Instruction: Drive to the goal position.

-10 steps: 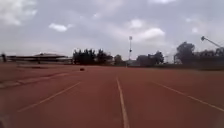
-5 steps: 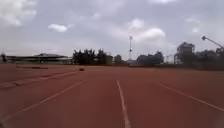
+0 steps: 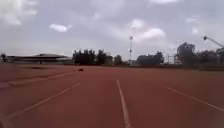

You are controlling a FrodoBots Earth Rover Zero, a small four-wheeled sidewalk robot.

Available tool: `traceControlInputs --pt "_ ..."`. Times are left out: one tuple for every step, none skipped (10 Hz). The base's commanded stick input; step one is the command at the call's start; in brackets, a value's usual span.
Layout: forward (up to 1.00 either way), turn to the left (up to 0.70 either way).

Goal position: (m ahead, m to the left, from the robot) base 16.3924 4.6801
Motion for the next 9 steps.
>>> traceControlInputs --pt "0.45 0.0" --pt "0.45 0.0" --pt "0.45 0.0" --pt "0.45 0.0" --pt "0.45 0.0" --pt "0.45 0.0" --pt "0.45 0.0" --pt "0.45 0.0" --pt "0.45 0.0"
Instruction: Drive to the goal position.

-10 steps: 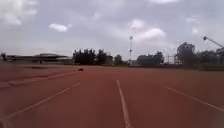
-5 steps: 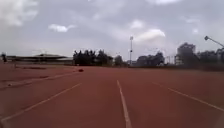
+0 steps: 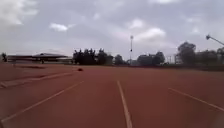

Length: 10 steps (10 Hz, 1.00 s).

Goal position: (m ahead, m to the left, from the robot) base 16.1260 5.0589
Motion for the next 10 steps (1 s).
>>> traceControlInputs --pt "0.45 0.0" --pt "0.45 0.0" --pt "0.45 0.0" --pt "0.45 0.0" --pt "0.45 0.0" --pt "0.45 0.0" --pt "0.45 0.0" --pt "0.45 0.0" --pt "0.45 0.0" --pt "0.45 0.0"
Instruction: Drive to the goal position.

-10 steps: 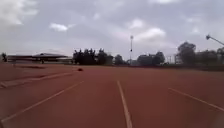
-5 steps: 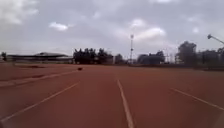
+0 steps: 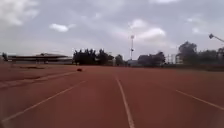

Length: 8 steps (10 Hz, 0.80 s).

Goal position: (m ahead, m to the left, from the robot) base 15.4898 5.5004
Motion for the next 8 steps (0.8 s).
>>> traceControlInputs --pt "0.45 0.0" --pt "0.45 0.0" --pt "0.45 0.0" --pt "0.45 0.0" --pt "0.45 0.0" --pt "0.45 0.0" --pt "0.45 0.0" --pt "0.45 0.0"
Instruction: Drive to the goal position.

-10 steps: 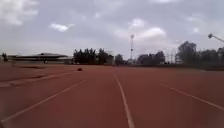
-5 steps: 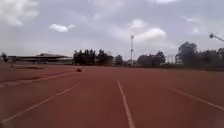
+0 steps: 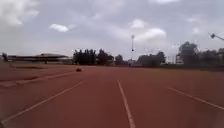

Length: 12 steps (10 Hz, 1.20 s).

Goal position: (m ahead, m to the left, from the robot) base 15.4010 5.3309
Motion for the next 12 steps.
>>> traceControlInputs --pt "0.45 0.0" --pt "0.45 0.0" --pt "0.45 0.0" --pt "0.45 0.0" --pt "0.45 0.0" --pt "0.45 0.0" --pt "0.45 0.0" --pt "0.45 0.0" --pt "0.45 0.0" --pt "0.45 0.0" --pt "0.45 0.0" --pt "0.45 0.0"
